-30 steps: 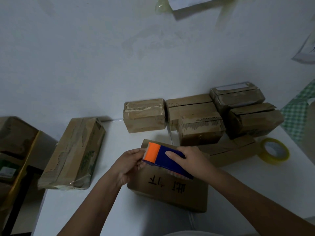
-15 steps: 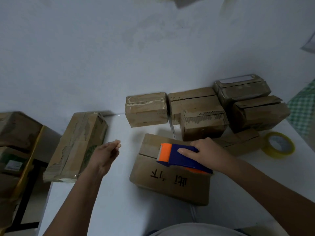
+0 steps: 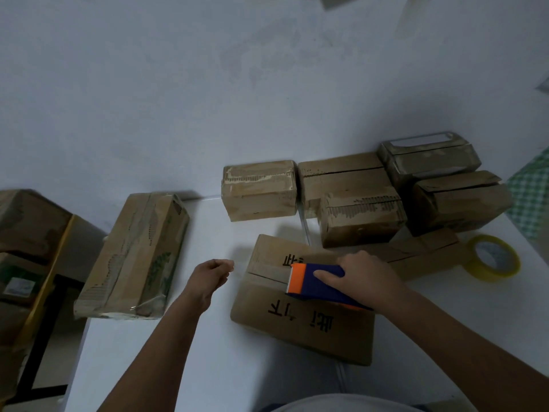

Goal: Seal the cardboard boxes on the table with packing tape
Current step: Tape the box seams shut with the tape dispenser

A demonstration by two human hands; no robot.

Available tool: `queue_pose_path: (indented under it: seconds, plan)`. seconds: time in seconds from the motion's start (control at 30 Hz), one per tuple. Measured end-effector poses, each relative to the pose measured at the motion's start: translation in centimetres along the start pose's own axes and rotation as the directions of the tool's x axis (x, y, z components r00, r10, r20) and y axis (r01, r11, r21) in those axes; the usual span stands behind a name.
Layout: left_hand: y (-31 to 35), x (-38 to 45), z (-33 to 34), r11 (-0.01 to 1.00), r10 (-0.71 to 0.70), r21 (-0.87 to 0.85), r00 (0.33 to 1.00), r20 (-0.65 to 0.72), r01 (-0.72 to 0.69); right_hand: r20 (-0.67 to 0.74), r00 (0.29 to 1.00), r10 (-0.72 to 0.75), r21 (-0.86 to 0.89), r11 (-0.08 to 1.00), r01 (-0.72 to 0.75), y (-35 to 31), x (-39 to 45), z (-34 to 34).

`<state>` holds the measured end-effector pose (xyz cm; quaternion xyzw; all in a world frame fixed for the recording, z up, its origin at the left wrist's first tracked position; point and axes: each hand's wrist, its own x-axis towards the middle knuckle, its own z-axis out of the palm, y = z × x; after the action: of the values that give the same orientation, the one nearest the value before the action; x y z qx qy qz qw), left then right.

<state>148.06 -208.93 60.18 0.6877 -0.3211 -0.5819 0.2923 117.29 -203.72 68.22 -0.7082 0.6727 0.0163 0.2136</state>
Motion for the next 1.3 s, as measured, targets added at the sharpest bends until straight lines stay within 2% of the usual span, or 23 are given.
queue_pose_path:
  seconds: [0.13,0.23,0.4,0.5,0.57,0.6,0.67,0.73,0.8,0.87,1.0,1.13,1.3]
  plan:
    - [-1.4,0.0,2.2,0.999,-0.049,0.025,0.992,0.118,0.046,0.039,0.999,0.014,-0.022,1.0,-0.013,0.0,0.5,-0.1]
    - [-1.9,-0.3,3.1,0.998,-0.037,0.062,0.994,0.107,0.031,0.044,0.999,0.023,-0.043,0.999,-0.021,-0.1,0.7,0.0]
    - [-1.6,0.7,3.2,0.932,-0.086,0.359,0.993,0.084,0.051,0.051,0.998,0.03,-0.088,0.996,-0.026,-0.6,1.2,0.2]
    - [-1.2,1.3,3.0,0.756,-0.14,0.65,0.989,0.056,0.07,0.078,0.996,0.048,-0.123,0.992,-0.038,-0.8,1.5,0.2]
    - [-1.0,1.5,2.8,0.755,-0.056,0.655,0.997,0.049,0.01,0.086,0.994,0.062,-0.14,0.989,-0.05,-1.1,1.7,0.2]
    - [-0.8,1.4,2.7,0.773,0.066,0.631,0.997,0.031,-0.07,0.09,0.994,0.069,-0.143,0.988,-0.056,-1.2,1.7,0.3]
    - [0.2,0.7,3.2,0.768,0.324,0.587,0.946,-0.014,-0.254,0.09,0.994,0.063,-0.15,0.987,-0.049,-1.3,1.6,0.3]
    - [1.1,-0.3,4.7,0.725,0.442,0.567,0.895,0.052,-0.391,0.076,0.996,0.035,-0.146,0.989,-0.023,-1.4,1.4,0.2]
    - [1.0,-1.1,6.6,0.675,0.459,0.572,0.872,0.17,-0.466,0.063,0.998,0.017,-0.139,0.99,-0.009,-1.4,1.4,0.1]
    - [0.1,-1.7,7.7,0.604,0.46,0.635,0.861,0.217,-0.483,0.082,0.996,0.019,-0.137,0.99,-0.007,-1.3,1.5,-0.2]
    - [-0.6,-1.6,7.9,0.567,0.45,0.712,0.88,0.154,-0.415,0.114,0.993,0.01,-0.117,0.993,0.003,-0.7,1.4,-0.6]
    - [-0.5,-1.3,7.9,0.568,0.459,0.702,0.873,0.163,-0.43,0.125,0.991,-0.039,-0.057,0.997,0.047,1.1,0.4,-0.4]
    - [-0.8,-0.9,7.9,0.552,0.453,0.723,0.878,0.158,-0.415,0.154,0.988,-0.017,-0.05,0.998,0.025,6.9,-1.6,-0.8]
